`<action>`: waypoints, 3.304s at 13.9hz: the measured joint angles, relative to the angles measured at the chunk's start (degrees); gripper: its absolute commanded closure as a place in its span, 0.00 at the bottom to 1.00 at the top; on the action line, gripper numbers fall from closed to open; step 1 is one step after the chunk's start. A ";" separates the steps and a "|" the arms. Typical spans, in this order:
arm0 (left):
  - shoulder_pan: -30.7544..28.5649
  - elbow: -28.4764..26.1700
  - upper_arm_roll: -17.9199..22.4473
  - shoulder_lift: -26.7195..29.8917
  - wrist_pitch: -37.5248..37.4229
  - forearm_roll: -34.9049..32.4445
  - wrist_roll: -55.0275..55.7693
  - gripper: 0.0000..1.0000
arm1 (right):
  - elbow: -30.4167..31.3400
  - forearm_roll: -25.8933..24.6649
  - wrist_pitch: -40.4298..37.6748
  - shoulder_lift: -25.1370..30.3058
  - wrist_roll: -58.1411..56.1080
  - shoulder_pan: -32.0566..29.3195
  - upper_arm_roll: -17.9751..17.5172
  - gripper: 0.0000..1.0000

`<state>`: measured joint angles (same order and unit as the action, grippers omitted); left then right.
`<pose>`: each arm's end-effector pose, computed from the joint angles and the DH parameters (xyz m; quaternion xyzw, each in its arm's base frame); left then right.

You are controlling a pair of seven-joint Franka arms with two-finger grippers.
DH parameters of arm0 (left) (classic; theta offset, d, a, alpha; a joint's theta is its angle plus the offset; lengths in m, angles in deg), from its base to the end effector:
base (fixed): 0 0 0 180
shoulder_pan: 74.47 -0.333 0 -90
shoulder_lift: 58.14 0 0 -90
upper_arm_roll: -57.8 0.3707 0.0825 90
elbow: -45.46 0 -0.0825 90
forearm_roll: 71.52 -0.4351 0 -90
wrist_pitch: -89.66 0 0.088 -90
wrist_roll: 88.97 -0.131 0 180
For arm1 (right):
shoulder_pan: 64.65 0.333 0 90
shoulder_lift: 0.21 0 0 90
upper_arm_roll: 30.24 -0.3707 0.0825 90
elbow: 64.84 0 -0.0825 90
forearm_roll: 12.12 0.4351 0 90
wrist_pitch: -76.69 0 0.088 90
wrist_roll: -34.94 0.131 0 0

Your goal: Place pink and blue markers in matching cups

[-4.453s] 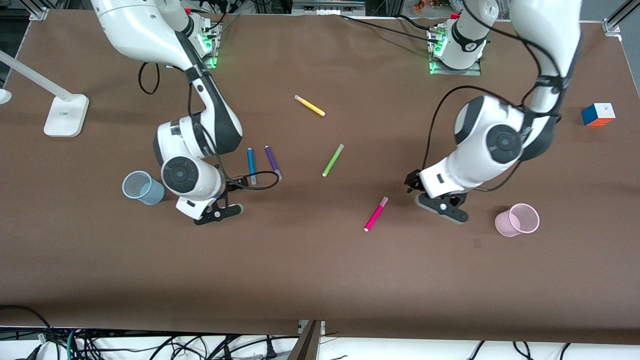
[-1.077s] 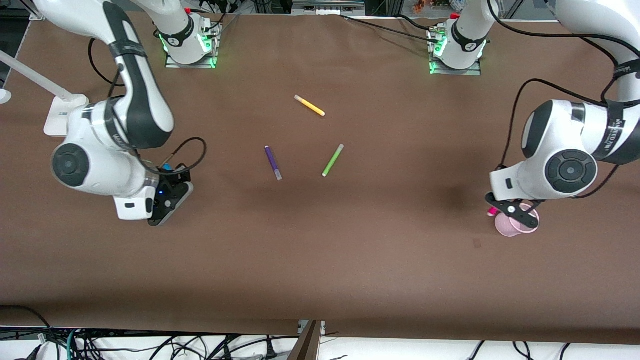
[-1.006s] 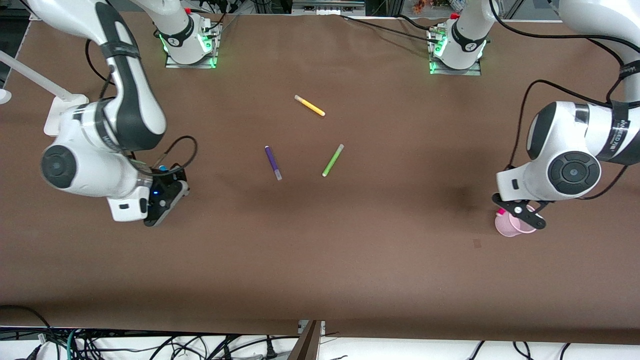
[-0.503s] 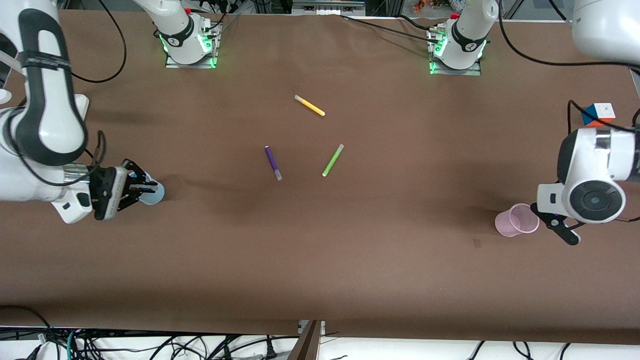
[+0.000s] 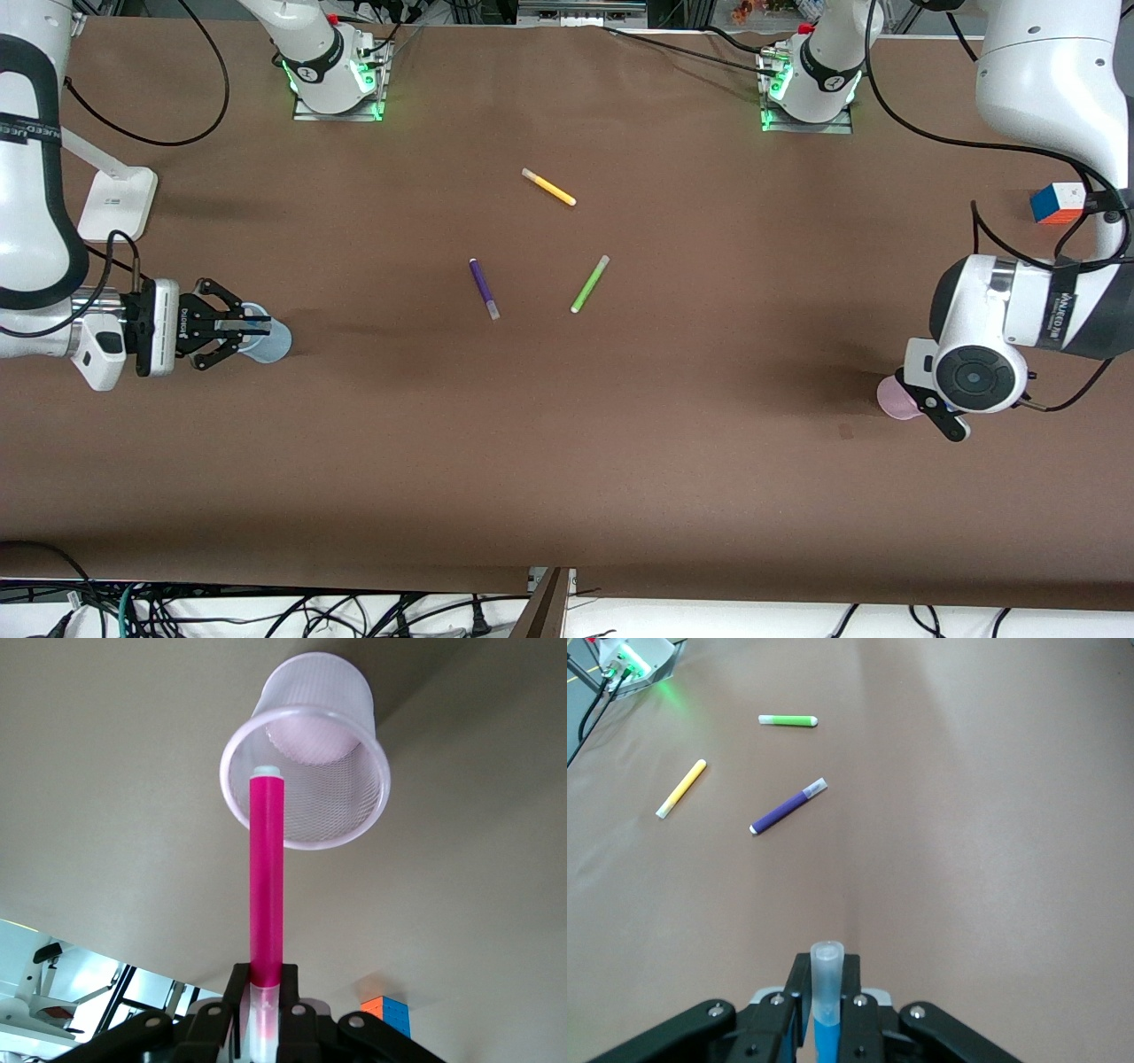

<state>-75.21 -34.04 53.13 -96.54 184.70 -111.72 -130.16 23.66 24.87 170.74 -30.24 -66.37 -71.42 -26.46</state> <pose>0.7648 0.0392 0.3096 -0.8225 0.4431 0.2731 0.2294 0.7185 -0.0509 0.3418 -0.7174 -0.6017 -0.1266 0.3275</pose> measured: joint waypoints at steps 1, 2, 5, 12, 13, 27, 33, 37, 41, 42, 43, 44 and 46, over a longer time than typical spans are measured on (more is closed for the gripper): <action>0.23 0.02 0.00 -0.49 -0.08 -0.78 0.00 0.92 | 0.00 0.13 -0.22 -0.30 -1.66 -0.67 -0.01 1.00; 0.36 0.03 0.00 -0.95 -0.09 -1.42 0.00 0.90 | 0.00 0.20 -0.52 -0.58 -3.17 -1.23 -0.01 1.00; 0.45 0.05 0.00 -1.69 -0.12 -1.79 -0.02 0.43 | 0.00 0.26 -2.07 -1.76 -7.29 -2.67 -0.02 1.00; 1.47 1.03 -0.32 -1.72 -1.06 -2.33 0.16 0.00 | 0.00 0.36 -2.44 -4.27 -13.59 -5.14 -0.02 0.94; 1.70 1.95 -0.75 -1.00 -1.64 -1.16 0.51 0.00 | 0.00 0.37 -2.44 -4.65 -13.90 -5.22 -0.02 0.59; -0.86 -2.28 -0.93 24.82 -0.79 40.74 30.78 0.00 | -14.28 -5.49 -11.55 -4.31 28.26 -5.05 -1.00 0.00; -1.84 -9.60 -1.47 36.21 -1.41 41.45 31.89 0.00 | -19.78 -20.03 -13.59 -2.10 57.25 -0.11 -1.48 0.00; -1.97 -9.50 -1.29 37.33 -2.57 41.45 32.68 0.00 | -18.21 -29.40 -14.61 3.68 76.43 3.95 -3.08 0.00; -2.28 -9.53 -0.81 35.35 -1.80 41.45 32.72 0.00 | -10.06 -35.73 -15.15 13.65 90.51 5.10 -4.05 0.00; -2.31 -9.53 -0.77 34.82 -1.33 41.45 32.83 0.00 | -7.79 -35.91 -15.24 16.55 92.56 5.21 -4.11 0.00; -2.42 -9.52 -0.73 34.43 -0.81 41.45 32.89 0.00 | -5.63 -36.11 -15.41 19.42 93.58 5.25 -4.25 0.00; -2.69 -9.52 -0.70 34.13 -0.33 41.45 32.89 0.00 | -3.57 -36.33 -15.45 22.14 94.15 5.27 -4.44 0.00; -3.20 -9.54 -0.68 33.46 0.82 41.45 32.89 0.00 | -0.49 -36.84 -15.37 26.54 94.55 5.32 -4.64 0.00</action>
<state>-78.42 -43.58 52.45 -63.08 185.52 -70.27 -97.27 23.17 -11.97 155.37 -3.69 28.18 -66.10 -31.10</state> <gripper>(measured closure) 0.000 0.000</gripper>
